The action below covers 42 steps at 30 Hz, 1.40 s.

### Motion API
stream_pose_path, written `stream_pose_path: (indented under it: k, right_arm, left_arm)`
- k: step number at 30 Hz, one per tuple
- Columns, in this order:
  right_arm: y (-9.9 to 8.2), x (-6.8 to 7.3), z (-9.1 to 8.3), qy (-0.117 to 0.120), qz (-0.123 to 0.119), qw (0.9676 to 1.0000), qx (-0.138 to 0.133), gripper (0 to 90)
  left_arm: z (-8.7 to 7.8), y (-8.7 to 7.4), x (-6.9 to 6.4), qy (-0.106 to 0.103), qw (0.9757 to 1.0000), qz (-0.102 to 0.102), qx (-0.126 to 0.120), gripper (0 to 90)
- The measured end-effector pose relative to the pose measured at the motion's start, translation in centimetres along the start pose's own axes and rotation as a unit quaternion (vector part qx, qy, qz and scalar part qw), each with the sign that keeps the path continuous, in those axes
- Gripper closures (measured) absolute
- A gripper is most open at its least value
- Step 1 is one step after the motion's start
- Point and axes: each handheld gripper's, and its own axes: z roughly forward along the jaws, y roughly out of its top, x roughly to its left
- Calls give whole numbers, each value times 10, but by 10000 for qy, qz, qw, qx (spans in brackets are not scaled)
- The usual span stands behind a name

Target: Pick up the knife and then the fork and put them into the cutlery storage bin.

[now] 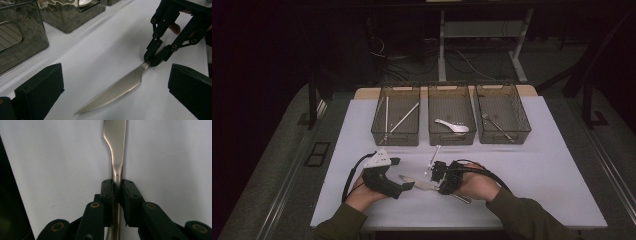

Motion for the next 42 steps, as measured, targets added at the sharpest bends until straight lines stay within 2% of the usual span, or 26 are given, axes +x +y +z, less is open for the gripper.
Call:
stream_pose_path:
  k: [4, 12, 23, 31, 41, 42]
  right_arm:
    - [-7, -7, -5, 24, 135, 9999, -31, 794]
    - [-21, -25, -21, 53, 436, 9986, -291, 794]
    - [-39, -46, -47, -15, 772, 9948, -670, 794]
    - [-56, -65, -73, -204, 1114, 9889, -964, 794]
    - [-77, -93, -105, -447, 1668, 9769, -1257, 794]
    - [-79, -97, -107, -450, 1678, 9770, -1237, 793]
  left_arm:
    - [-1, 1, 0, 22, 10000, -12, -37, 0]
    - [-1, 0, 0, 15, 10000, -2, -37, 0]
    - [0, 0, 0, 13, 10000, -14, -35, 0]
    - [0, 0, 1, 10, 10000, -15, -18, 0]
    - [1, 0, 1, 4, 10000, -3, -5, 0]
    - [2, 0, 1, 5, 10000, -18, -14, 0]
